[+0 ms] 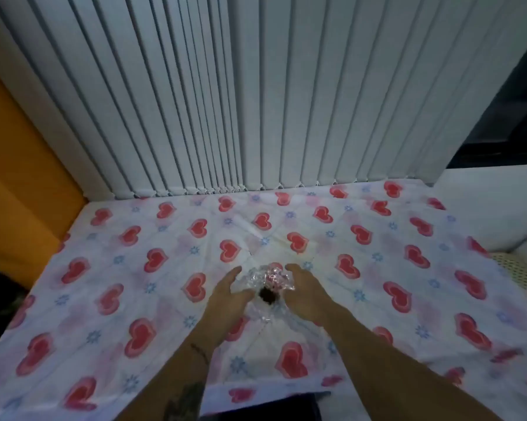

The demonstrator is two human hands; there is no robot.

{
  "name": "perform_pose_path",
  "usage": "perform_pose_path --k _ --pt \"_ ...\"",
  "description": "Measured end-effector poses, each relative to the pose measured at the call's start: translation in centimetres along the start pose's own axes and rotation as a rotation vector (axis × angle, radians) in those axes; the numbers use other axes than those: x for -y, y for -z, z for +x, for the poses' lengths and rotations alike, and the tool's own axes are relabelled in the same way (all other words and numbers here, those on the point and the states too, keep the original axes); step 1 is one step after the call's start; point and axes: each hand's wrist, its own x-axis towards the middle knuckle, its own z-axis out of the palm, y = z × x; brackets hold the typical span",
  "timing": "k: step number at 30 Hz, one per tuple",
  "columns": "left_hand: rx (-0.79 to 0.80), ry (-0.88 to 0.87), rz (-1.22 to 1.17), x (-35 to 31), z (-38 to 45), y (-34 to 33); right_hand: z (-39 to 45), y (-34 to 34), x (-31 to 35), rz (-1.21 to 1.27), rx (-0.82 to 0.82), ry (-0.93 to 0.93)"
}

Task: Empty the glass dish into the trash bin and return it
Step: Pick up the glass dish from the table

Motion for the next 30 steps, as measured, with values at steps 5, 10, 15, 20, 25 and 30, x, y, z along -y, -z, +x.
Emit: perform_pose_path --k 5,10,15,20,25,30 --pt "-0.042 0.048 0.000 1.7 2.0 -2.8 3.8 -2.7 -2.9 0.100 0.016 -0.069" --pt "-0.196 0.075 0.147 1.9 3.5 -4.1 4.9 -5.1 -3.6 0.092 -0.078 -0.116" --pt "-0.304 0.069 0.340 2.2 2.9 -4.0 3.6 -6.2 -3.3 0.169 -0.122 -0.169" --pt "-0.245 -0.049 0.376 1.8 -0.6 -2.7 -0.4 -6.8 -2.8 0.224 -0.191 -0.143" --pt "-0.147 -0.135 0.367 3.2 -3.9 0.5 -6.4 -7.6 -1.9 0.493 -0.196 -0.158" --pt "0.007 -0.227 0.361 5.7 -8.6 3.9 -13.9 -11.7 0.1 0.865 -0.268 -0.229"
